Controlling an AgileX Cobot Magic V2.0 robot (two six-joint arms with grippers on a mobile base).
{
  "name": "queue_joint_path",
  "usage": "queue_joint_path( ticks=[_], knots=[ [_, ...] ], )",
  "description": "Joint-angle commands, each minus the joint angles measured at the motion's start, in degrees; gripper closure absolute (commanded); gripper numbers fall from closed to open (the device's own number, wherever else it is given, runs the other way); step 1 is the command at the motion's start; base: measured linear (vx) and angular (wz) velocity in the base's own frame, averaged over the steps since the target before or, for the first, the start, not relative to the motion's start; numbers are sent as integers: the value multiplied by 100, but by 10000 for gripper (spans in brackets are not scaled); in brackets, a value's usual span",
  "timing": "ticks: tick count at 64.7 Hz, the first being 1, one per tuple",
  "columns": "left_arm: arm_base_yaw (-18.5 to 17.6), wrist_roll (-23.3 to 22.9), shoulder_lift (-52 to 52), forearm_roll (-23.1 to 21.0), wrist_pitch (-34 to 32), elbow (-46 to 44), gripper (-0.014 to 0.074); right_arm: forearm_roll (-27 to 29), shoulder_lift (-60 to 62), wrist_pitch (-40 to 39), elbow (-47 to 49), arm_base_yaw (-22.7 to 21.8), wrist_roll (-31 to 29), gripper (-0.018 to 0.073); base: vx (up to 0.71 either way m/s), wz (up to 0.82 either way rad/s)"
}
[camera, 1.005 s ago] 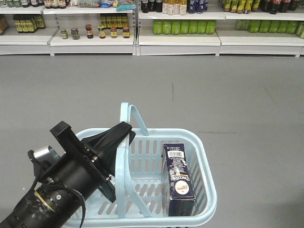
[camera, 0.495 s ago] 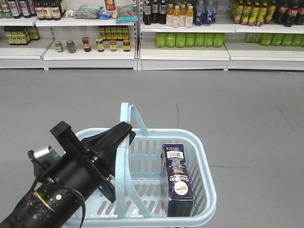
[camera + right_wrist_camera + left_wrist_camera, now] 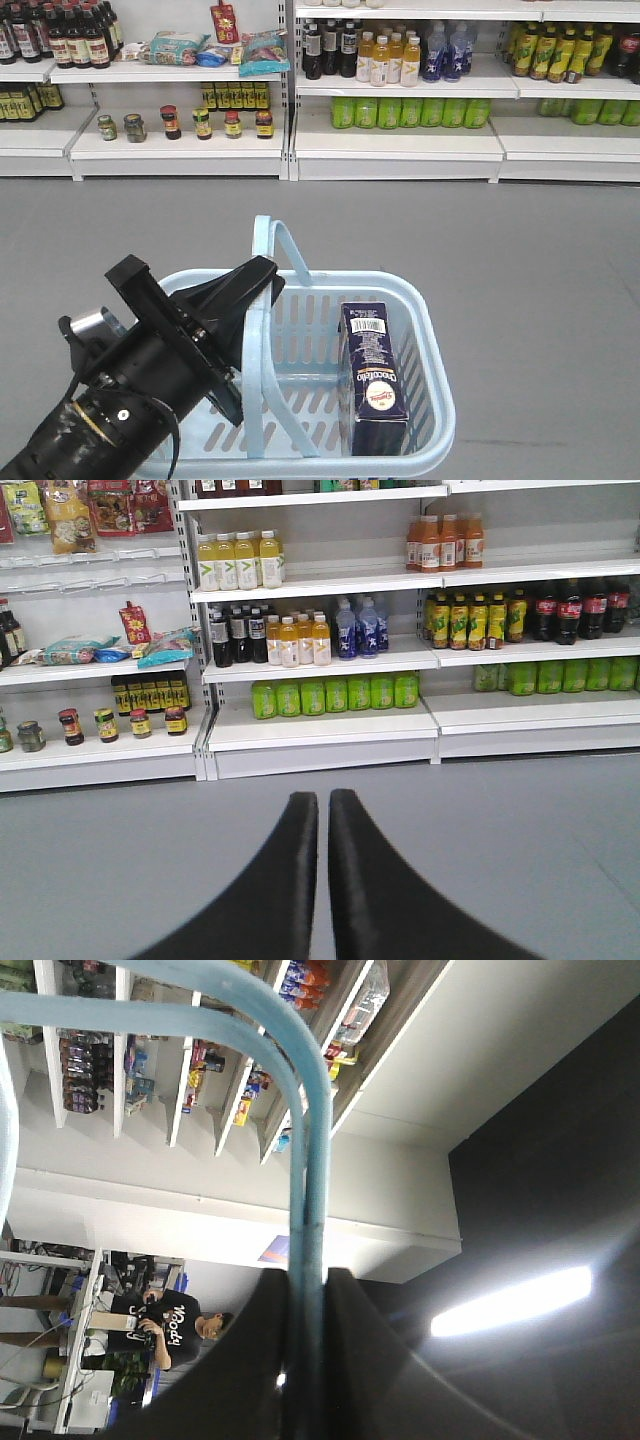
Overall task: Left arm holds basket, right arm returns cookies
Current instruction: 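Approach the shelf of yellow bottled drinks with the basket held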
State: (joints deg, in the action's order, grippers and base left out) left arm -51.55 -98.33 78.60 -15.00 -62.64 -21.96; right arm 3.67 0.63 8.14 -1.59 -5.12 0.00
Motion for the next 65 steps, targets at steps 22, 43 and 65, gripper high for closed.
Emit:
queue_joint_path(
  ticks=[22, 43, 65],
  knots=[
    [-43, -26, -198, 154, -1604, -172, 599, -31, 74, -432, -102, -4, -33, 562, 57, 1],
    [-39, -26, -185, 167, -1604, -172, 599, -31, 74, -438, -102, -4, -33, 562, 57, -1],
    [-39, -26, -185, 194, -1599, -172, 599, -31, 74, -433, -102, -4, -33, 562, 55, -2]
  ],
)
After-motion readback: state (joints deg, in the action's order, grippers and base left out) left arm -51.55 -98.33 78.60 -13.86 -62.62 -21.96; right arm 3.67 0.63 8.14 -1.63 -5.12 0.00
